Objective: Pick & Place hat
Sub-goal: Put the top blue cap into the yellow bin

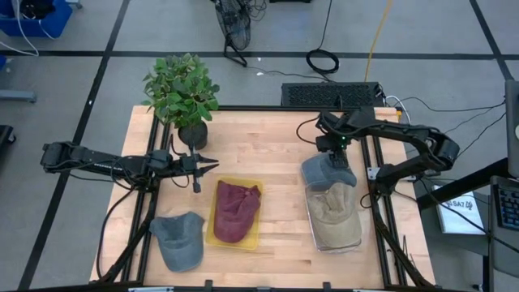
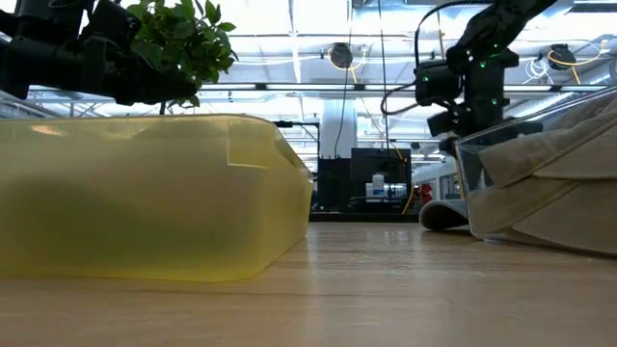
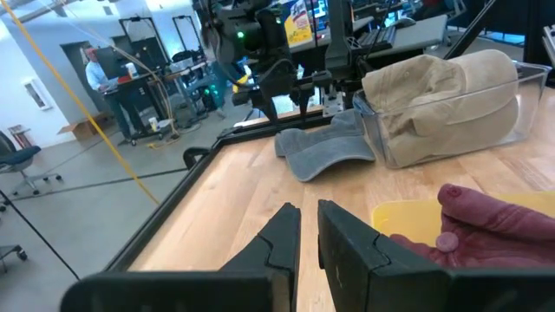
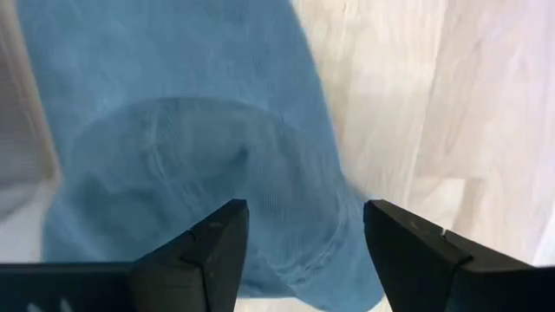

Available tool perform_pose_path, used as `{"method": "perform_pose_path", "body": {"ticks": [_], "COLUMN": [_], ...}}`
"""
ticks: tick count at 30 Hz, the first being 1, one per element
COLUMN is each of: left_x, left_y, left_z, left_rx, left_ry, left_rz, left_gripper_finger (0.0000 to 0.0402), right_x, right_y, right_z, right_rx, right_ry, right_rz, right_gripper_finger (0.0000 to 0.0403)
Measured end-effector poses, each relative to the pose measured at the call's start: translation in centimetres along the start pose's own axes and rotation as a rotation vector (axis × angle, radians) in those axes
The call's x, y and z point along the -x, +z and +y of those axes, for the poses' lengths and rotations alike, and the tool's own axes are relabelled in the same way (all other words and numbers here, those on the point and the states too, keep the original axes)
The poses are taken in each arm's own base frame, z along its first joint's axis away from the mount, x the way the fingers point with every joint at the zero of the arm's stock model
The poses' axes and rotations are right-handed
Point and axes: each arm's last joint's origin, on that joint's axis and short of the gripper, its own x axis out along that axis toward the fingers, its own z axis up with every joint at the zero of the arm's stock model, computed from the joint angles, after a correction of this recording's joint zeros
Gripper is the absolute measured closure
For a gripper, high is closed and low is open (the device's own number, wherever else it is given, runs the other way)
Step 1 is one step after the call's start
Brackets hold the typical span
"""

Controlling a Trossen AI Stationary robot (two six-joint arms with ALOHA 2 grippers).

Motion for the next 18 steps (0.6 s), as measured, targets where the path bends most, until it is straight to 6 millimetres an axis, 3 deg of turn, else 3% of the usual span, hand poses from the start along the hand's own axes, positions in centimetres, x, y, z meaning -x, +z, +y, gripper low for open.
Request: {"method": "perform_pose_path", "body": {"ticks": [12, 15, 18], "left_x": [0.0, 0.0, 0.0], "left_y": [0.0, 0.0, 0.0], "left_z": [0.0, 0.0, 0.0], "left_rx": [0.002, 0.002, 0.002], "left_ry": [0.0, 0.0, 0.0], "left_rz": [0.001, 0.0, 0.0], "left_gripper_finger": [0.035, 0.035, 0.035], "right_x": [-1.7, -1.7, -1.7], "right_y": [-0.7, -0.6, -0.6], "right_z": [0.5, 0.4, 0.4], "right_rx": [0.01, 0.03, 0.052], "right_ry": [0.005, 0.0, -0.001], "right_rz": [0.015, 0.006, 0.003], "right_gripper_finger": [0.0199, 0.0229, 0.029]}}
